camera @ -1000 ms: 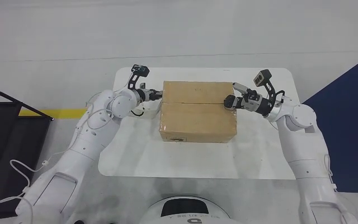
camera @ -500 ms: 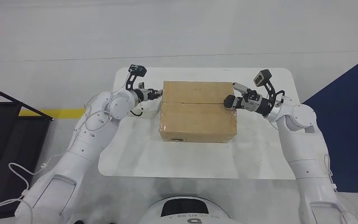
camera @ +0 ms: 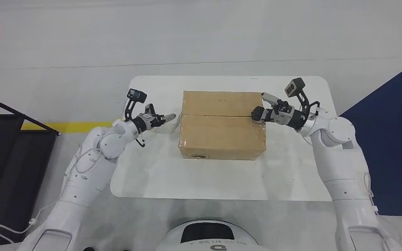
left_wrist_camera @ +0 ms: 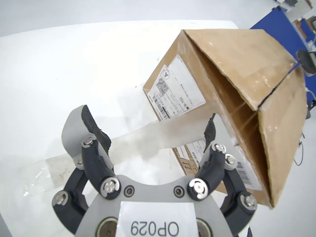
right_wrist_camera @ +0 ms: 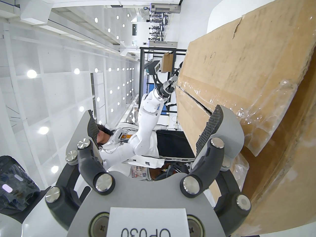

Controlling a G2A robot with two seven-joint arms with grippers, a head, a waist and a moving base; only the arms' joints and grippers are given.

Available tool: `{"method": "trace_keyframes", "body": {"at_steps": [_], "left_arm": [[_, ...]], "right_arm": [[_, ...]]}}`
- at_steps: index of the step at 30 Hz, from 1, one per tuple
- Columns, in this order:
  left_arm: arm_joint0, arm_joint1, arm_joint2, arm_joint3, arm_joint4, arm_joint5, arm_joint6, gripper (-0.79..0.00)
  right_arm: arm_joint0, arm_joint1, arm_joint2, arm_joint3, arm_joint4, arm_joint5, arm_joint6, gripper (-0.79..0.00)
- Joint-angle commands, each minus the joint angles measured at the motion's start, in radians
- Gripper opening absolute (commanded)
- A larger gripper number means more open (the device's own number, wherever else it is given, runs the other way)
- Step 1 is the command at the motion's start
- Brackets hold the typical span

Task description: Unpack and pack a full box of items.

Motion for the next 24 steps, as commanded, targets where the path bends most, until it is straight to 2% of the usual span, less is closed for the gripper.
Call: {"method": "trace_keyframes", "body": {"at_steps": [1,9,17,24], "left_arm": [[0.031,0.002,-0.020,-0.002,-0.034,-0.012,0.040,0.000],[0.031,0.002,-0.020,-0.002,-0.034,-0.012,0.040,0.000],[0.031,0.002,-0.020,-0.002,-0.034,-0.012,0.040,0.000],[0.031,0.002,-0.020,-0.002,-0.034,-0.012,0.040,0.000]], "right_arm": [[0.000,0.000,0.000,0.000,0.000,0.000,0.000,0.000],[-0.014,0.001,-0.014,-0.033,-0.025,0.021,-0.036,0.000],[-0.046,0.005,-0.040,-0.109,-0.084,0.125,-0.125,0.000],[-0.046,0.005,-0.040,-0.109,-0.084,0.125,-0.125,0.000]]}}
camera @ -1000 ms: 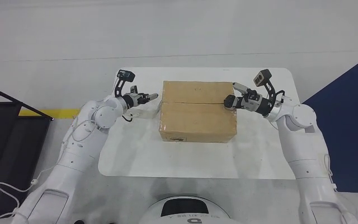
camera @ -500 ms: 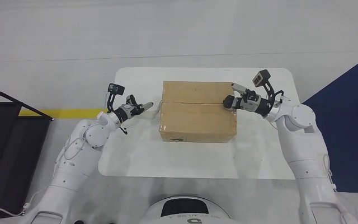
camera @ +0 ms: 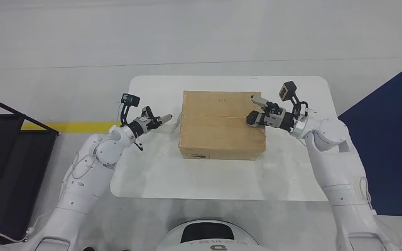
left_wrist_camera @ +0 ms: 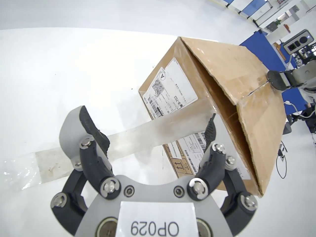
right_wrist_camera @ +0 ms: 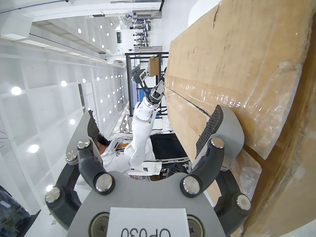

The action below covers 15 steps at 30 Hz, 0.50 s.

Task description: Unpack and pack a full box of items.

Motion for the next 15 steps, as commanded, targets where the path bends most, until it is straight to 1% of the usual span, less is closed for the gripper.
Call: {"method": "trace_keyframes", "body": {"at_steps": [1,4,8,11,15], "left_arm": [[0.000,0.000,0.000,0.000,0.000,0.000,0.000,0.000],[0.003,0.000,0.001,0.000,0.007,0.008,0.003,0.000],[0.007,-0.003,0.032,0.004,0.081,0.023,0.010,0.000],[-0.001,-0.005,0.056,0.027,0.078,-0.032,-0.019,0.000],[-0.013,-0.004,0.066,0.062,0.069,-0.107,-0.042,0.000]], "right_arm": [[0.000,0.000,0.000,0.000,0.000,0.000,0.000,0.000],[0.000,0.000,0.000,0.000,0.000,0.000,0.000,0.000],[0.000,0.000,0.000,0.000,0.000,0.000,0.000,0.000],[0.000,0.000,0.000,0.000,0.000,0.000,0.000,0.000],[0.000,0.000,0.000,0.000,0.000,0.000,0.000,0.000]]}}
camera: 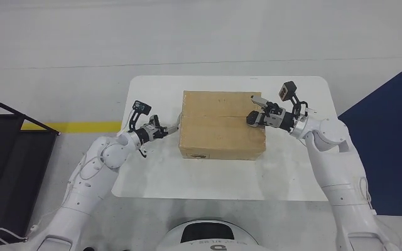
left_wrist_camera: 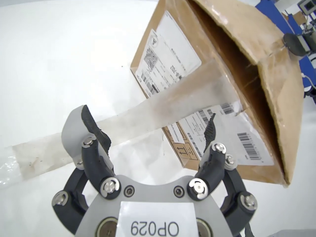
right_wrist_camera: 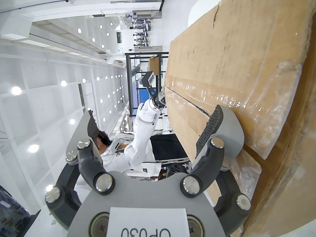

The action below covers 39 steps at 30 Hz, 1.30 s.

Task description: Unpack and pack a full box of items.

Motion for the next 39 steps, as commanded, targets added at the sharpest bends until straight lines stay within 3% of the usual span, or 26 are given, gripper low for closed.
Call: {"method": "trace_keyframes", "body": {"at_steps": [1,6,11,17,28,32,39], "left_arm": [[-0.003,0.001,0.003,0.015,-0.008,-0.043,-0.011,0.000],[-0.012,-0.001,0.019,0.034,0.013,-0.052,-0.005,0.000],[-0.037,-0.016,0.045,0.054,-0.075,-0.047,0.038,0.000],[-0.072,-0.027,0.080,0.081,-0.028,-0.035,0.073,0.000],[-0.047,-0.024,0.047,0.079,-0.019,-0.073,0.188,0.000],[-0.038,-0.024,0.041,0.070,-0.027,-0.079,0.198,0.000],[-0.036,-0.024,0.028,0.058,-0.029,-0.071,0.212,0.000]], "right_arm": [[0.000,0.000,0.000,0.000,0.000,0.000,0.000,0.000],[0.000,0.000,0.000,0.000,0.000,0.000,0.000,0.000],[0.000,0.000,0.000,0.000,0.000,0.000,0.000,0.000],[0.000,0.000,0.000,0.000,0.000,0.000,0.000,0.000],[0.000,0.000,0.000,0.000,0.000,0.000,0.000,0.000],[-0.001,-0.003,-0.018,-0.014,-0.021,0.047,-0.092,0.000],[0.008,0.000,-0.022,-0.019,-0.016,0.101,-0.117,0.000]]}}
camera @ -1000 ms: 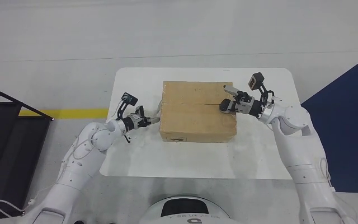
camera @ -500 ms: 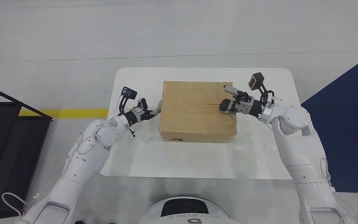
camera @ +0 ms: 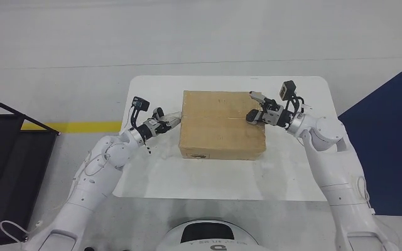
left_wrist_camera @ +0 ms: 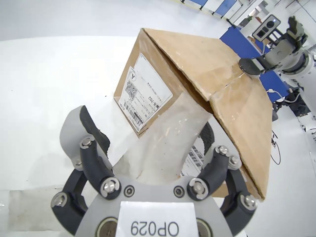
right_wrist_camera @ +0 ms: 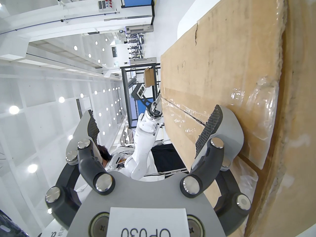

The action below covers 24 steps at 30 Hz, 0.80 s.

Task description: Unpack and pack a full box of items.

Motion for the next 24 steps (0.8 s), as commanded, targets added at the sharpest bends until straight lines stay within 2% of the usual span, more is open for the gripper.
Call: {"method": "trace_keyframes", "body": {"at_steps": [1,11,18,24], "left_arm": [[0.000,0.001,-0.005,-0.002,0.006,0.006,0.005,0.000],[0.009,0.005,-0.039,-0.028,0.058,0.046,0.055,0.000],[0.011,0.004,-0.026,-0.113,0.106,0.058,0.027,0.000],[-0.015,-0.003,0.015,-0.195,0.146,0.097,-0.033,0.000]], "right_arm": [[0.000,0.001,0.000,0.000,0.001,0.004,-0.003,0.000],[0.013,0.001,-0.031,-0.009,-0.032,0.058,-0.072,0.000],[0.014,0.001,-0.036,-0.014,-0.035,0.060,-0.077,0.000],[0.014,0.001,-0.036,-0.014,-0.035,0.060,-0.077,0.000]]}}
